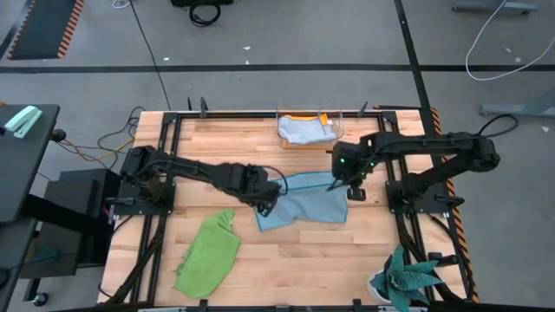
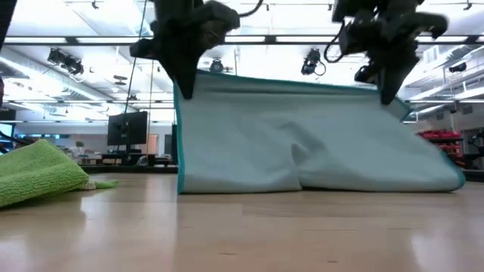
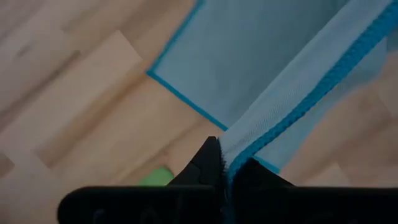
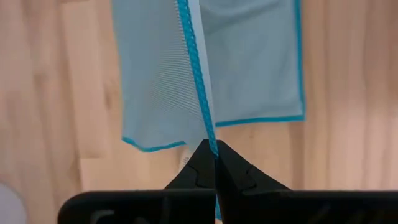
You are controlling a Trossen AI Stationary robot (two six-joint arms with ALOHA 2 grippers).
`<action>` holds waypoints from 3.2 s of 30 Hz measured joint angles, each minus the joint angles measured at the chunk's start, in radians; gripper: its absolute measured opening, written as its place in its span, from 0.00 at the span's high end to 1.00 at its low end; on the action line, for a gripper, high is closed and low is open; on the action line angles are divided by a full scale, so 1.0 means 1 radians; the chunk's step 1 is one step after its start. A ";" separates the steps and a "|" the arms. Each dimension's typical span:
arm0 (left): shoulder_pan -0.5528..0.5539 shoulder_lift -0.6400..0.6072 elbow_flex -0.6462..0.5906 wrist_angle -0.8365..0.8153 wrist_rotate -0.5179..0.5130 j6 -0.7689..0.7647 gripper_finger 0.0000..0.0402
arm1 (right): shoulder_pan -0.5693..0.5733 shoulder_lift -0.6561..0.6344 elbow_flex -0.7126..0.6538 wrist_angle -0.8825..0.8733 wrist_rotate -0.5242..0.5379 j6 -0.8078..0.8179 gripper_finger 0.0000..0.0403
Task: Fold microfiber towels
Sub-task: Fold the blue microfiber cloth
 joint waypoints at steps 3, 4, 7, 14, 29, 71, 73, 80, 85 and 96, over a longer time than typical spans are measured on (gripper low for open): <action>0.043 0.009 -0.001 -0.004 0.001 0.037 1.00 | -0.052 0.033 0.000 0.011 0.004 -0.045 1.00; 0.055 0.011 -0.001 -0.007 0.002 0.049 1.00 | -0.066 0.045 0.000 0.017 0.005 -0.055 1.00; 0.089 0.031 0.000 -0.013 0.036 0.086 1.00 | -0.102 0.081 0.000 0.033 0.009 -0.080 1.00; 0.147 0.098 0.000 -0.013 0.068 0.186 0.99 | -0.158 0.156 -0.001 0.071 0.020 -0.114 1.00; 0.208 0.139 -0.003 0.003 0.057 0.234 0.90 | -0.292 0.242 -0.004 0.081 0.042 -0.131 0.88; -0.011 0.256 0.002 0.303 0.283 -0.021 0.99 | -0.085 0.011 -0.244 0.294 -0.230 0.043 0.98; -0.007 0.272 0.002 0.309 0.282 -0.031 0.97 | -0.076 0.027 -0.244 0.295 -0.231 0.044 0.99; -0.007 0.301 0.002 0.323 0.269 -0.048 0.92 | -0.075 0.101 -0.245 0.349 -0.300 0.042 0.99; -0.007 0.312 0.002 0.328 0.257 -0.056 0.97 | -0.074 0.149 -0.246 0.435 -0.343 0.053 1.00; -0.004 0.317 0.003 0.284 0.216 -0.085 0.94 | -0.075 0.254 -0.246 0.482 -0.360 0.045 1.00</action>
